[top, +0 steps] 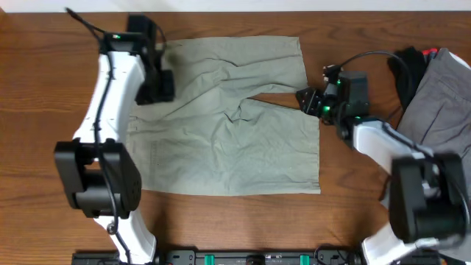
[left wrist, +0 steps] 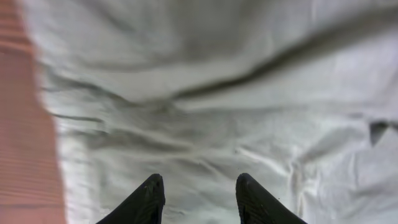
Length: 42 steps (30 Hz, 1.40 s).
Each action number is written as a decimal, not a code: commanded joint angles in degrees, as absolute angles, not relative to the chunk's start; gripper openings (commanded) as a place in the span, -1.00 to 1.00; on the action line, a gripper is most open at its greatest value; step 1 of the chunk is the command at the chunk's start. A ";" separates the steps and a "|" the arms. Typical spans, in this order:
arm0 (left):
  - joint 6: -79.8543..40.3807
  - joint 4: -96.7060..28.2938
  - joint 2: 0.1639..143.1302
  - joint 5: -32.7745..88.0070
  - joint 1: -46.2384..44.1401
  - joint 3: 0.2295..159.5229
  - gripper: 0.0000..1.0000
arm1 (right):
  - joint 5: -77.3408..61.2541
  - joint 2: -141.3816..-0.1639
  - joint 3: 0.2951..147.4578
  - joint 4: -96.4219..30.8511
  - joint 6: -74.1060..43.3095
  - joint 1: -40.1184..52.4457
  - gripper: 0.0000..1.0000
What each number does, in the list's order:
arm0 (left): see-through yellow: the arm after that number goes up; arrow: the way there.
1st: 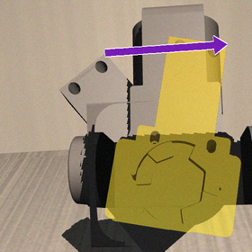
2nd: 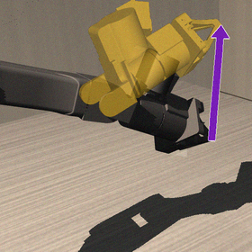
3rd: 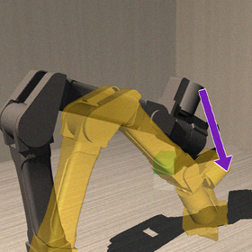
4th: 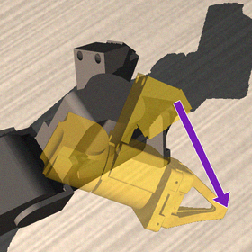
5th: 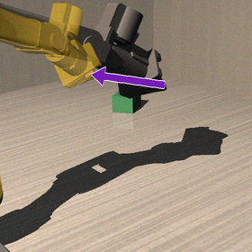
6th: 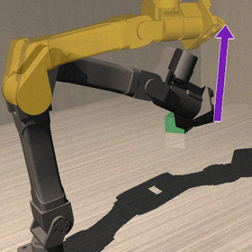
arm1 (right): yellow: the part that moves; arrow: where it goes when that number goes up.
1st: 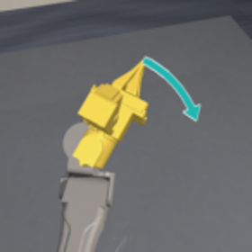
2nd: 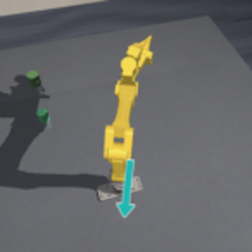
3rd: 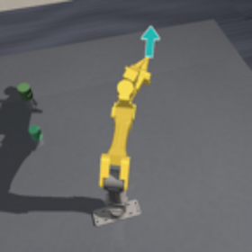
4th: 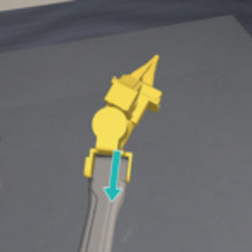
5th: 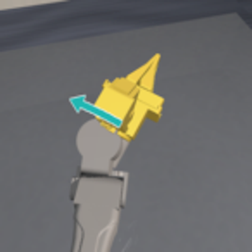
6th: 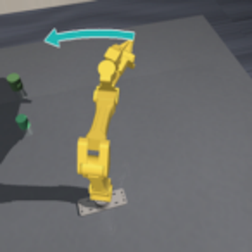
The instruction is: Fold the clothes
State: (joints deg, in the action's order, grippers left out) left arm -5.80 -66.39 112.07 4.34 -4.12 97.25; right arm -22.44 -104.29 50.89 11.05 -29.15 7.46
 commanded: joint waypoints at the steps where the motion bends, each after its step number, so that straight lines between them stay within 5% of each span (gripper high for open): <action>1: -5.63 -66.78 113.16 6.00 -7.05 93.23 -0.20 | -25.74 -110.76 54.94 14.46 -35.00 7.09 -0.41; 8: -5.65 -64.20 113.16 5.37 -11.79 83.48 -0.19 | -25.96 -121.19 63.22 13.39 -35.57 6.57 -0.66; 19: -7.42 -58.65 113.16 5.41 -12.32 68.49 -0.22 | -20.62 -112.12 64.88 -16.67 -16.01 -1.21 -0.88; 29: -10.68 -63.26 113.16 5.43 -12.32 68.34 -0.87 | -28.05 -105.36 64.88 -4.84 -19.70 1.56 -0.75; 42: -10.85 -65.69 113.16 5.39 -12.29 62.98 -0.88 | -20.93 -121.56 64.88 10.37 -24.84 8.25 -0.80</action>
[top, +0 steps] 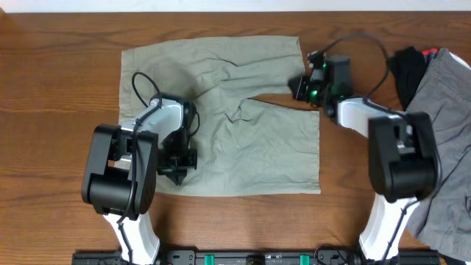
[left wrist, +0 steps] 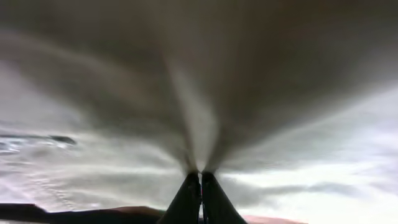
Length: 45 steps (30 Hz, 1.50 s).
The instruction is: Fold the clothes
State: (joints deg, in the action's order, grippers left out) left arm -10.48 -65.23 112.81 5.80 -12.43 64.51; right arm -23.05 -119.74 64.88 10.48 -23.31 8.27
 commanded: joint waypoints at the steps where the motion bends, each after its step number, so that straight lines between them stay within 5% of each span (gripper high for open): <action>1: -10.85 -65.69 113.16 5.37 -12.29 62.67 -0.88 | -20.67 -121.73 64.88 9.17 -24.82 8.01 -0.81; 8: -10.81 -65.73 113.14 5.28 -12.29 62.26 -0.88 | -13.52 -117.97 64.88 -12.99 -19.03 4.99 -0.98; 16: -10.83 -65.98 112.31 2.11 -12.29 62.26 -0.88 | -12.78 -102.19 64.88 -28.86 -9.28 3.90 -0.95; 21: -10.85 -64.27 110.67 2.17 -12.29 62.26 -0.90 | -16.88 -91.70 64.88 -22.57 -10.92 2.48 -0.71; 34: -7.92 -52.99 106.52 16.16 -12.32 65.04 -0.88 | -18.04 -107.11 64.88 -4.36 -23.20 1.10 -0.95; 45: -7.33 -52.23 98.67 15.25 -12.32 66.65 -0.88 | -18.61 -120.33 64.88 6.87 -30.20 0.30 -0.97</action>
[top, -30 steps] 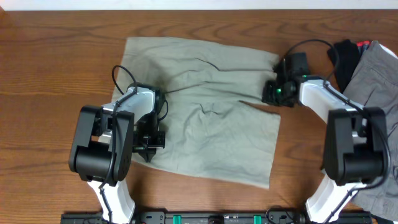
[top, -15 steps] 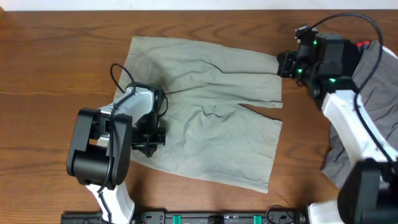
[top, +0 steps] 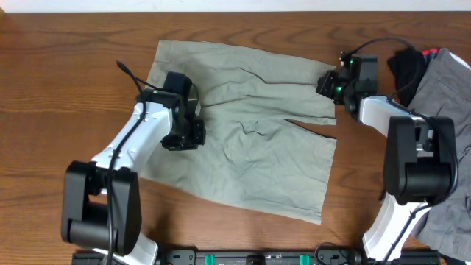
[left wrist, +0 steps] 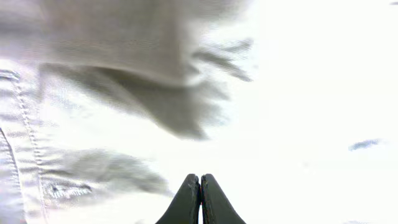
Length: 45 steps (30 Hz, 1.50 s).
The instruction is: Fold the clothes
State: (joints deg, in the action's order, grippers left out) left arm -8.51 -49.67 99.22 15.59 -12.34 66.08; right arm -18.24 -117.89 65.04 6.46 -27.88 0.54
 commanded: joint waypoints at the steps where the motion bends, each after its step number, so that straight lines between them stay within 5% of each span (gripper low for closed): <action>1: -7.35 -53.82 98.74 14.13 -12.32 66.54 -0.88 | -18.59 -121.10 64.88 6.87 -30.22 0.27 -0.97; 5: -7.11 -56.01 98.74 13.04 -12.32 66.02 -0.89 | -18.44 -123.24 64.88 2.59 -30.17 0.16 -0.97; 19: -6.28 -28.14 105.84 15.86 -16.16 65.91 -0.67 | -19.99 -114.08 64.88 -20.43 -18.09 0.12 -0.97; 27: -6.26 -33.26 112.97 15.84 -18.76 65.91 -0.78 | -19.94 -104.60 64.88 -17.34 -17.52 -0.62 -0.97; 45: -6.04 -48.18 113.10 5.85 -18.79 65.58 -0.88 | -13.28 -120.40 64.88 -0.21 -21.91 0.32 -0.97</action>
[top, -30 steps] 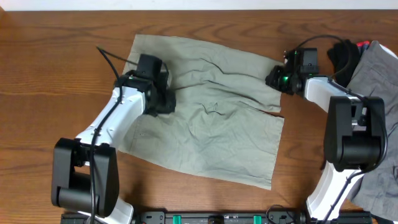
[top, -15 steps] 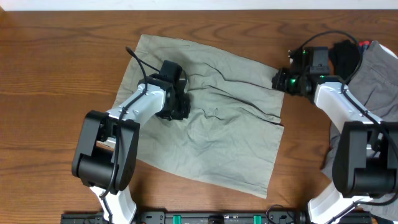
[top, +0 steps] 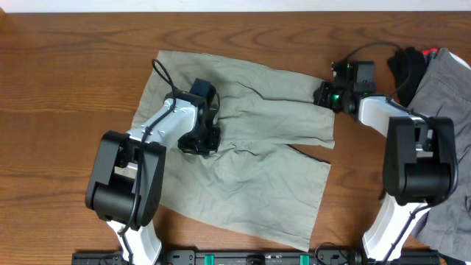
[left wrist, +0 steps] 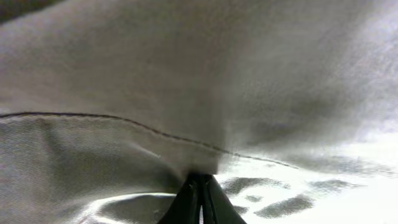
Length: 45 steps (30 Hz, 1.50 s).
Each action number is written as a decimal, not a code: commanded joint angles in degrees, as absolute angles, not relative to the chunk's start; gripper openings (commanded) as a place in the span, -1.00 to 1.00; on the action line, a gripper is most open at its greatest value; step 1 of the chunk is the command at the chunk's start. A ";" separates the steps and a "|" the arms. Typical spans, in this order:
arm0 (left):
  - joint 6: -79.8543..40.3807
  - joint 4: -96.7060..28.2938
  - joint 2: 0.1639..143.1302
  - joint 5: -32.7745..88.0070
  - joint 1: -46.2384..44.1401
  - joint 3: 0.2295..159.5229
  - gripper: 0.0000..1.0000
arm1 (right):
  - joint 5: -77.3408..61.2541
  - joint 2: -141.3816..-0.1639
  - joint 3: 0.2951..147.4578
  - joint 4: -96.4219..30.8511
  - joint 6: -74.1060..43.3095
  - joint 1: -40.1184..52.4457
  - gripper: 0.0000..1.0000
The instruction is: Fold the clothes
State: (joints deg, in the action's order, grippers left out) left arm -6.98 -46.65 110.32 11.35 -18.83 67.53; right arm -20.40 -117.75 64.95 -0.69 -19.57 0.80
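Note:
Olive-grey shorts (top: 257, 177) lie spread and skewed on the wooden table, waistband to the left, legs to the right and lower right. My left gripper (top: 202, 140) rests on the middle of the shorts near the crotch. In the left wrist view its fingers (left wrist: 200, 183) are pressed together, shut on a raised fold of the cloth (left wrist: 205, 124) beside a seam. My right gripper (top: 321, 96) sits at the hem of the upper leg, pinching its edge. Its fingers are small in the overhead view.
At the right edge of the table lies a pile of other clothes: a black garment (top: 409, 65) and a grey one (top: 444, 92). Bare wood (top: 66, 110) shows to the left of the shorts and along the far side.
My left gripper, still shut, has shifted a little to the right on the shorts and now pinches a fold. The shorts have turned further, with the lower leg nearer the front edge. The right gripper dropped slightly.
First the shorts lay square, my left gripper open over the waistband and the right one beside the leg hems. Then the left was shut on cloth lower down and the right at the upper hem. Later the shorts lay shifted right and skewed, now more so.

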 commanded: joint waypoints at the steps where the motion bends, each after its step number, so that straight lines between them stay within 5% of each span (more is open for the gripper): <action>1: -6.04 -48.66 113.10 5.02 -18.79 65.58 -0.88 | -9.32 -120.73 64.88 -0.03 -23.97 -0.05 -0.97; 8: -6.04 -50.04 113.10 3.11 -18.79 65.58 -0.88 | -5.80 -120.95 66.61 -1.34 -24.14 -5.37 -0.97; 14: -6.02 -49.28 112.71 3.16 -18.72 65.87 -0.88 | -19.22 -118.83 72.20 -7.40 -17.23 -9.52 -0.97; 18: -6.07 -51.72 110.19 3.42 -18.72 69.01 -0.85 | -32.84 -114.65 75.96 -12.69 -14.48 -10.26 -0.70; 21: -6.04 -54.02 106.65 3.62 -18.72 73.43 -0.66 | -40.32 -110.78 76.58 -16.40 -14.50 -9.89 -0.45; 25: -5.89 -54.28 101.60 3.57 -18.72 78.32 -0.39 | -44.42 -106.85 76.58 -25.50 -14.48 -8.62 -0.50; 28: -3.29 -49.69 98.91 3.60 -18.72 79.48 -0.44 | -44.38 -106.02 76.58 -33.45 -12.12 -6.39 -0.63; 32: -0.38 -41.28 100.05 3.60 -18.68 79.31 -0.88 | -38.83 -106.37 75.83 -41.82 -10.13 -1.28 -0.69; 45: 6.00 -23.40 114.78 3.77 -17.82 79.31 -0.88 | -16.32 -109.71 68.77 -38.30 -19.90 13.19 -0.80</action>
